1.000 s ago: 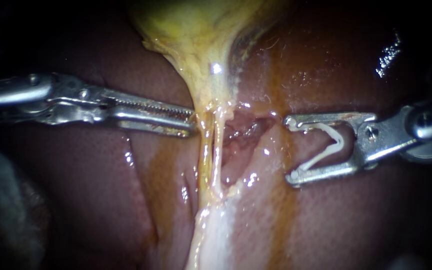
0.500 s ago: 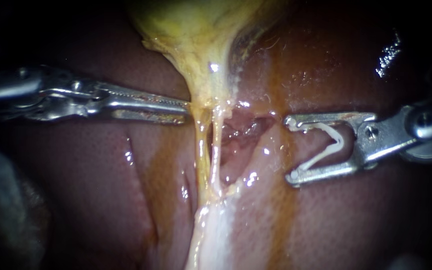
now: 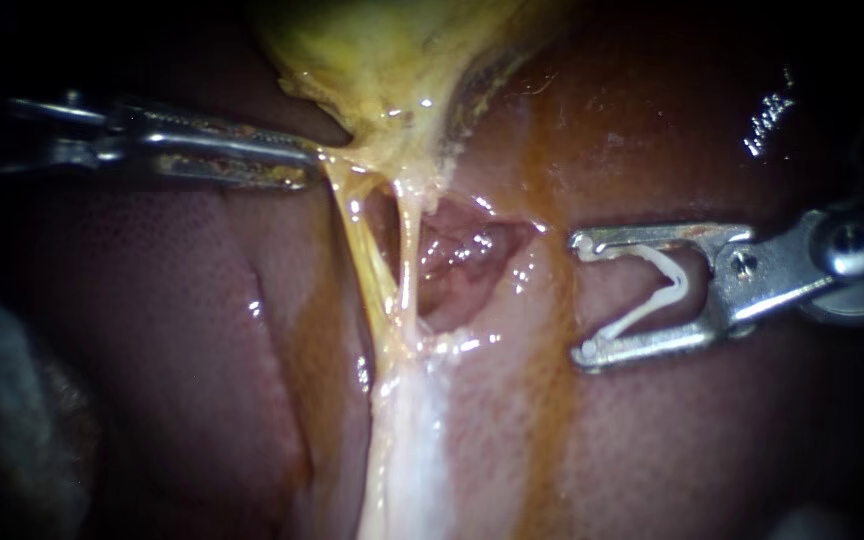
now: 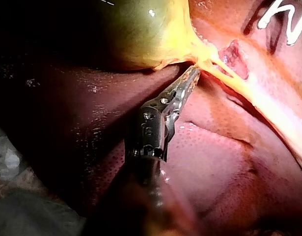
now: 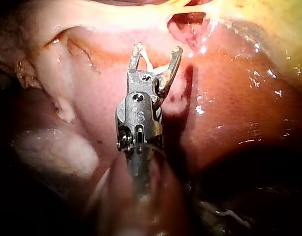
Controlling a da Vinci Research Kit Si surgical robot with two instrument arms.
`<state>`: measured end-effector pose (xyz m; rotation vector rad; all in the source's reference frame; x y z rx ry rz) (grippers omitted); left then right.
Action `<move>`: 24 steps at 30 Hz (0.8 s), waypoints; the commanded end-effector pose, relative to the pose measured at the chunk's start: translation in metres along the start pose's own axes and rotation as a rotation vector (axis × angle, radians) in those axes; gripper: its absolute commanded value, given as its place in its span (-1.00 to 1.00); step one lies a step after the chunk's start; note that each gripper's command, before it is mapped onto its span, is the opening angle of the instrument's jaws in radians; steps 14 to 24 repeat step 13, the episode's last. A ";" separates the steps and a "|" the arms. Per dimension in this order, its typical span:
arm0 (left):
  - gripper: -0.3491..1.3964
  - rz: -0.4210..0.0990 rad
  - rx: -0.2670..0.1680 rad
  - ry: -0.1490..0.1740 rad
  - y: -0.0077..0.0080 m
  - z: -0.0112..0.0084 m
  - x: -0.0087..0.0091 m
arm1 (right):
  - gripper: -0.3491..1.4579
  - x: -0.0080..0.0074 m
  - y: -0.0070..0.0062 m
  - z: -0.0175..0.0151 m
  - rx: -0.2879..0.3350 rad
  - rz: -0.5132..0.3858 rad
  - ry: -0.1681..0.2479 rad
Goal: Grabbing gallbladder
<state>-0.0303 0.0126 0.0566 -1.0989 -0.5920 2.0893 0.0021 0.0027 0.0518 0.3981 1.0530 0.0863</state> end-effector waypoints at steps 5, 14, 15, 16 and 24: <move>-1.00 0.000 0.001 0.001 0.0000 -0.0001 0.0000 | -0.06 0.0000 0.0000 0.0000 0.000 0.000 0.000; -1.00 0.000 0.001 0.001 0.0000 -0.0001 0.0000 | -0.06 0.0000 0.0000 0.0000 0.000 0.000 0.000; -1.00 0.000 0.001 0.001 0.0000 -0.0001 0.0000 | -0.06 0.0000 0.0000 0.0000 0.000 0.000 0.000; -1.00 0.000 0.001 0.001 0.0000 -0.0001 0.0000 | -0.06 0.0000 0.0000 0.0000 0.000 0.000 0.000; -1.00 0.000 0.001 0.001 0.0000 -0.0001 0.0000 | -0.06 0.0000 0.0000 0.0000 0.000 0.000 0.000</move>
